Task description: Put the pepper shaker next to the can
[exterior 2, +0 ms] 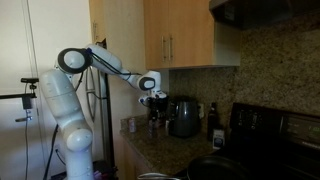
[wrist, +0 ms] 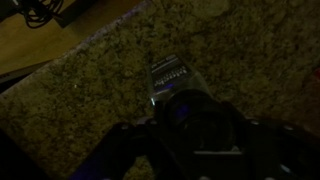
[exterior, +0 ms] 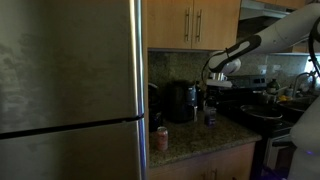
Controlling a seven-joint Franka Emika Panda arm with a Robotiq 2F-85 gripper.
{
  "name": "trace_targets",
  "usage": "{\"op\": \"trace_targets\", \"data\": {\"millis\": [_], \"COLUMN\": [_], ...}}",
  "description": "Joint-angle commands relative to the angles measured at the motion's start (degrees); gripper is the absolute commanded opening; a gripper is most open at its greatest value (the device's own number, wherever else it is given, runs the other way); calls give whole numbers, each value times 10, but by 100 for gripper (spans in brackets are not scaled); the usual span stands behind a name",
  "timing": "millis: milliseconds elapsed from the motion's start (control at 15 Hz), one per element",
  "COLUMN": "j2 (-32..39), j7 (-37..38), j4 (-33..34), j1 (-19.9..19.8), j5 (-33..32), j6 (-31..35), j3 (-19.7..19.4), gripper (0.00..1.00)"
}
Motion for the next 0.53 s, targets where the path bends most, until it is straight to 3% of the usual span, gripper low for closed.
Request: {"op": "trace_targets", "data": {"millis": [0, 67, 467], "j2": [-7, -11, 6], "j7": [-16, -24, -77], "j4": [-3, -5, -5], "j1": [-13, -14, 71], "j5": [6, 7, 66], "j6": [-4, -4, 10], "j3": [10, 8, 91], "gripper": [59, 34, 34]}}
